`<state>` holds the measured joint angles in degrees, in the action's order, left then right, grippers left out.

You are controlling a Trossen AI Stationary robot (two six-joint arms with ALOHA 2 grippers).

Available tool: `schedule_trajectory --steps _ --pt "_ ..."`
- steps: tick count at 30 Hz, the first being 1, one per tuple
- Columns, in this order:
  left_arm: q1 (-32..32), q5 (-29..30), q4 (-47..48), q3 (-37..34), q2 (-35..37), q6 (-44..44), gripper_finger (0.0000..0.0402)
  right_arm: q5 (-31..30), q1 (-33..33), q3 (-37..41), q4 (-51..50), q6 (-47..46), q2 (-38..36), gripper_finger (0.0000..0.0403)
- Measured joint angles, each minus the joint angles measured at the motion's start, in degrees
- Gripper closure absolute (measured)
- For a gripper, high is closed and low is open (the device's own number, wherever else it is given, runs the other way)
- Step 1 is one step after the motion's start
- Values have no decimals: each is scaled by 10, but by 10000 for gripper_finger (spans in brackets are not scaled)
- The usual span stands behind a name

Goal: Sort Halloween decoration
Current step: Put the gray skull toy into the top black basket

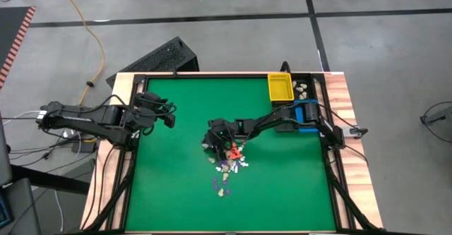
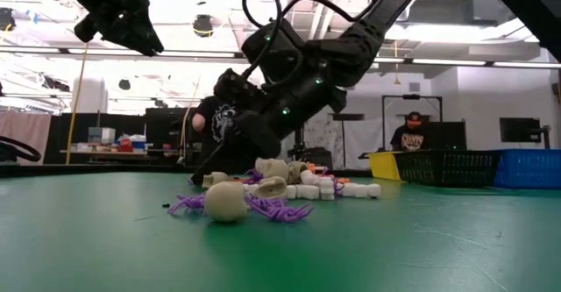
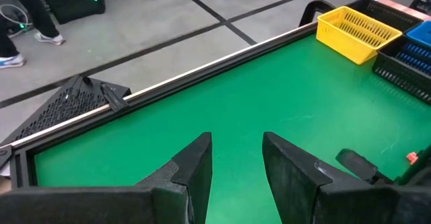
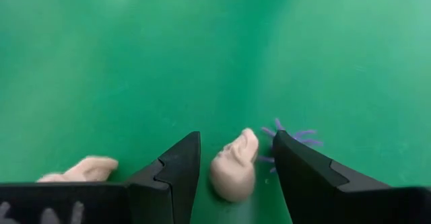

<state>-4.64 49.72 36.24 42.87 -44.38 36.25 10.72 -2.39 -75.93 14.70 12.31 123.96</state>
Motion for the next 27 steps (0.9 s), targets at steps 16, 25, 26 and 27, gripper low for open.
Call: schedule_trajectory --steps 16,25,26,27 --pt "0 -4 3 0 0 0 280 -2 0 -3 -22 -9 0 284" --pt "0 -4 3 0 0 0 280 -5 -3 -3 -21 -9 0 303" --pt "0 -5 3 0 0 0 280 -5 -4 -3 -23 -9 -2 302" --pt "0 -6 3 0 0 0 280 -5 -5 -3 -25 -9 -3 302"
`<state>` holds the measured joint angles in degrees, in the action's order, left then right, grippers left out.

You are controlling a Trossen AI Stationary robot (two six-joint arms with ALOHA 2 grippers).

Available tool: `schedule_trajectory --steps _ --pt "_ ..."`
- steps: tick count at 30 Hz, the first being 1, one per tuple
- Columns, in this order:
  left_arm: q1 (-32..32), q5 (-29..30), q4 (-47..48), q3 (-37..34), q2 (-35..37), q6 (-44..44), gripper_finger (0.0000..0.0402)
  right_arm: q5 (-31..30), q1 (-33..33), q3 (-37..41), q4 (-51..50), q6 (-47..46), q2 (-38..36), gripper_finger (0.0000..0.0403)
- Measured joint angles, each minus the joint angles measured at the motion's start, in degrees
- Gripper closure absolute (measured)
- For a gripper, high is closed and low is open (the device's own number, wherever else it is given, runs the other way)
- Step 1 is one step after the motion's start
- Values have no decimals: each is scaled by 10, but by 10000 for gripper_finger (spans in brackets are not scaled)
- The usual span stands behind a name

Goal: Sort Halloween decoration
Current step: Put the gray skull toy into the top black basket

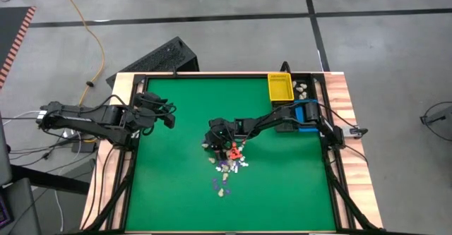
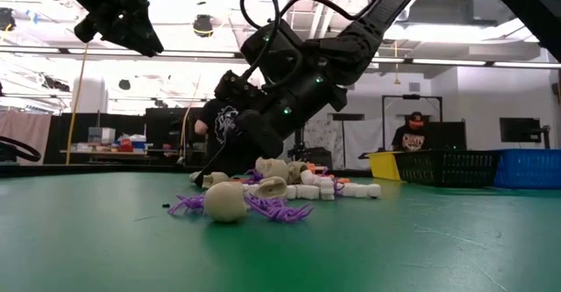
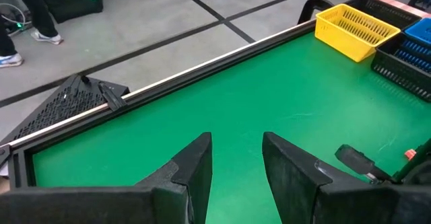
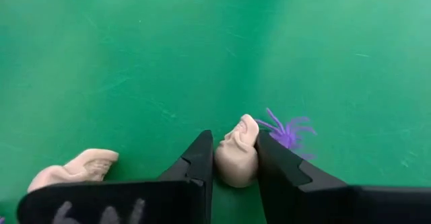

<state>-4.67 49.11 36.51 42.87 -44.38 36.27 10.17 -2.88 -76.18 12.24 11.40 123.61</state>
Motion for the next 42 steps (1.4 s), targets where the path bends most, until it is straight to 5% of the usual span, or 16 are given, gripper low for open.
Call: schedule_trajectory --steps 20,29,42 --pt "0 -14 1 0 0 0 280 0 -101 7 1 -13 -99 302" --pt "0 -14 8 0 0 0 280 -121 -205 44 -36 -50 -158 302" --pt "0 -23 23 0 0 2 280 -239 -359 274 -9 -127 -353 302"
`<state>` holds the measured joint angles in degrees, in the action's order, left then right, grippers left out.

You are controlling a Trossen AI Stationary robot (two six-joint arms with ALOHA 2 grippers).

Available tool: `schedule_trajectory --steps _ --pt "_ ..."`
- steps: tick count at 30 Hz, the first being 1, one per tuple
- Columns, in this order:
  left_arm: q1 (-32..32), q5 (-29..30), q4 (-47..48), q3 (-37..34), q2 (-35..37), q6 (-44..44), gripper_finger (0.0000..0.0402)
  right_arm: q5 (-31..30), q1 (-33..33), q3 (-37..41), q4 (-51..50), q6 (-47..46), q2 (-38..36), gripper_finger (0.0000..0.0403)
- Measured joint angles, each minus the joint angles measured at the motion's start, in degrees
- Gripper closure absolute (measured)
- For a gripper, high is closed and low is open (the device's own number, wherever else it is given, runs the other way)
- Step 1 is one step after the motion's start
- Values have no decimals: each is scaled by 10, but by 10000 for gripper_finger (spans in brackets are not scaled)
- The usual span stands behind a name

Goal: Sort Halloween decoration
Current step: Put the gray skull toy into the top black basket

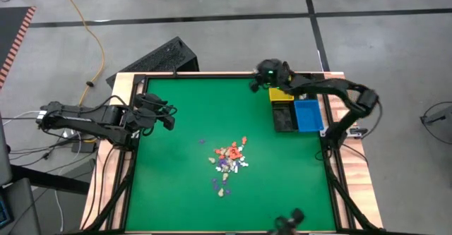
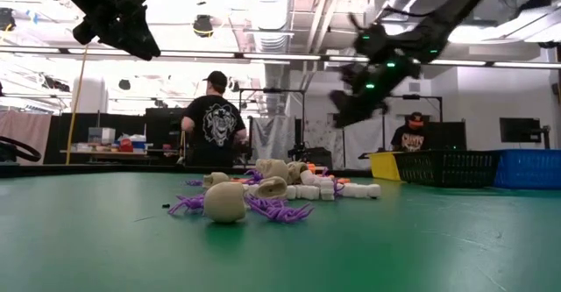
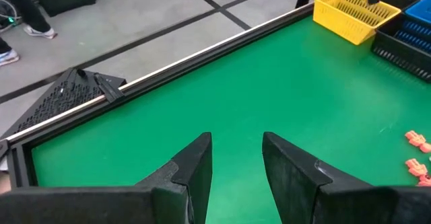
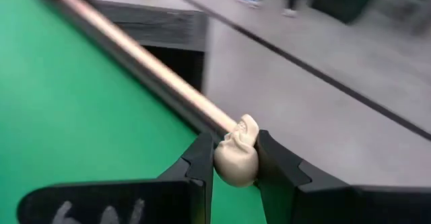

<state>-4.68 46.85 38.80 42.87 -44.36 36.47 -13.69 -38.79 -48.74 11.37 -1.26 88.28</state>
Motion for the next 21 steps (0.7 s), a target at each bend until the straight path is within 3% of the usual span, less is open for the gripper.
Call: schedule_trajectory --steps 6,14,21 --pt "0 4 -1 0 0 6 280 -133 -40 97 -32 -69 -122 302" --pt "0 10 -1 0 0 7 280 -288 -55 119 -234 -204 -188 302" --pt "0 15 -1 0 0 8 280 -299 -64 119 -278 -276 -185 279"
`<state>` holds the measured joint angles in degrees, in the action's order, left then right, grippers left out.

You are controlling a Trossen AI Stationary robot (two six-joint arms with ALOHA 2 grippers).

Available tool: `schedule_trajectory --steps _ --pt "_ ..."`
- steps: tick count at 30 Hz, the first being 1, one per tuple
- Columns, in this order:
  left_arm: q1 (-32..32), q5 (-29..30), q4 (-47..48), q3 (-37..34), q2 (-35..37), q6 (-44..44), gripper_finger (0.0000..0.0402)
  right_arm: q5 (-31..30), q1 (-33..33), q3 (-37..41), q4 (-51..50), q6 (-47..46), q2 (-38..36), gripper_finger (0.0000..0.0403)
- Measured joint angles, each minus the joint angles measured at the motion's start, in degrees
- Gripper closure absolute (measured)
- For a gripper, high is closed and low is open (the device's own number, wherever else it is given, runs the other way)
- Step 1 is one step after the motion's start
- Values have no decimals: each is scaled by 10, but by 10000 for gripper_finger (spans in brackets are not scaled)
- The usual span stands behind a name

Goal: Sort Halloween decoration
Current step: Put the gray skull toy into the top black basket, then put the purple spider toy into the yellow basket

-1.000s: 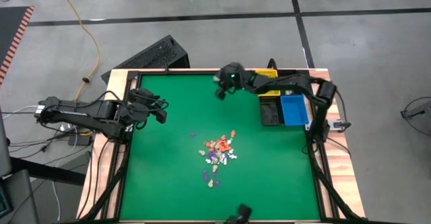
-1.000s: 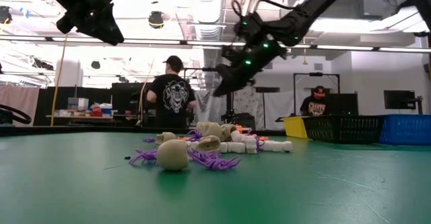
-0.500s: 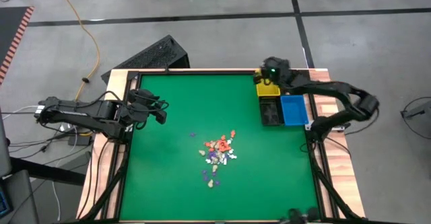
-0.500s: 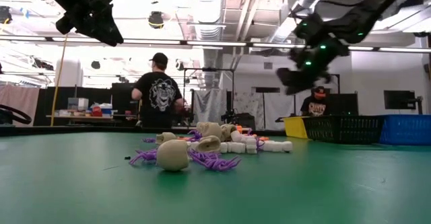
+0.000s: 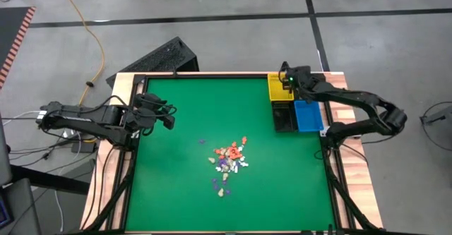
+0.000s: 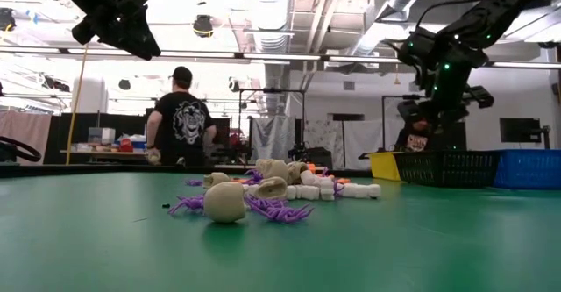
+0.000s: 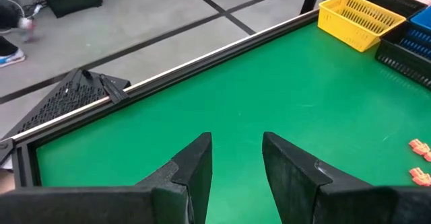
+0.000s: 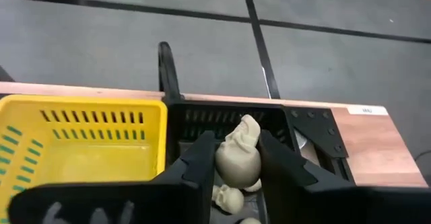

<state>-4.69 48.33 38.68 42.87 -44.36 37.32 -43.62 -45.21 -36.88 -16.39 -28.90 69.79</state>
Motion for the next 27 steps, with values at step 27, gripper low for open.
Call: schedule_trajectory --steps 27 --pt "0 1 0 0 0 0 280 427 245 -1 176 273 13 200"
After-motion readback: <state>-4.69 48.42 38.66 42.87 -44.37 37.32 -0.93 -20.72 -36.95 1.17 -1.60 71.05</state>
